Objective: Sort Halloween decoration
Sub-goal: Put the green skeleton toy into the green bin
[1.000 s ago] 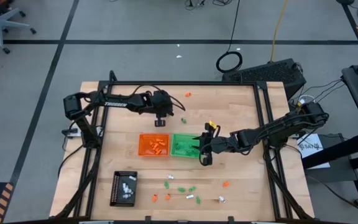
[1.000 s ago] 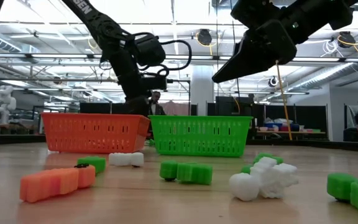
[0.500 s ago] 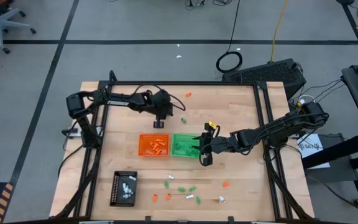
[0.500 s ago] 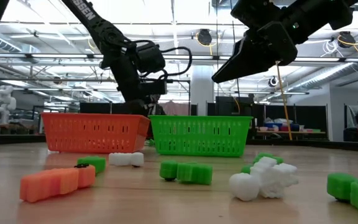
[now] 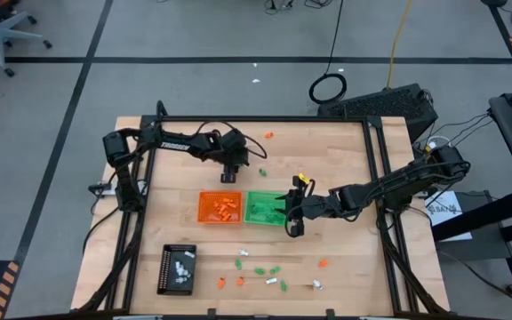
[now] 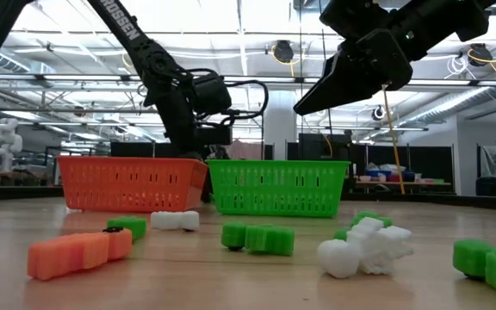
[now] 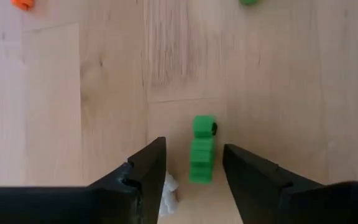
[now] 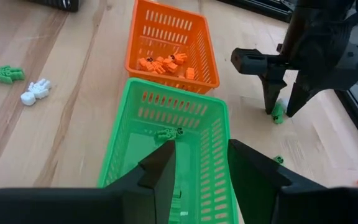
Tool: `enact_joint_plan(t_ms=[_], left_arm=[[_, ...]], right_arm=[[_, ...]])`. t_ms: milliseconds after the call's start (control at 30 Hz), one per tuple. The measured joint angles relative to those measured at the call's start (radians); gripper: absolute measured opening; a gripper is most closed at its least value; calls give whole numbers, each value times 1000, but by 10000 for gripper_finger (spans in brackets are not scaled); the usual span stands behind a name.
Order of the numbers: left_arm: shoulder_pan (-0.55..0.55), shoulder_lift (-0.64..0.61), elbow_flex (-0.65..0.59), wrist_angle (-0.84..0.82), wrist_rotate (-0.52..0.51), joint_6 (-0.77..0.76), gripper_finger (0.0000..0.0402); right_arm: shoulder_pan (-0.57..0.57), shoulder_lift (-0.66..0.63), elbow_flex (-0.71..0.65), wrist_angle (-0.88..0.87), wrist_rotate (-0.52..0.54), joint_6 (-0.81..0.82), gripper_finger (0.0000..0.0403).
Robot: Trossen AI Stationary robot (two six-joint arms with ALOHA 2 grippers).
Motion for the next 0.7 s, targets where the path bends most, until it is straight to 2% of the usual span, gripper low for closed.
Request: enact_joint_plan(t_ms=[133,367,567,700], left_arm=[[-7,0,-1,-7,-1,-7,138],[-25,0,-2,-32,-3,-8,18],[-58,-46,-8,-50,2,-51,28],[-93,-146,-8,-56,26,-91,27]], right_arm=[[0,0,0,0,-3,0,130],[0,0,0,-1,-3,0,130],[-2,0,0,10,5,-5,130],[-2,0,0,76,5,-6,130]])
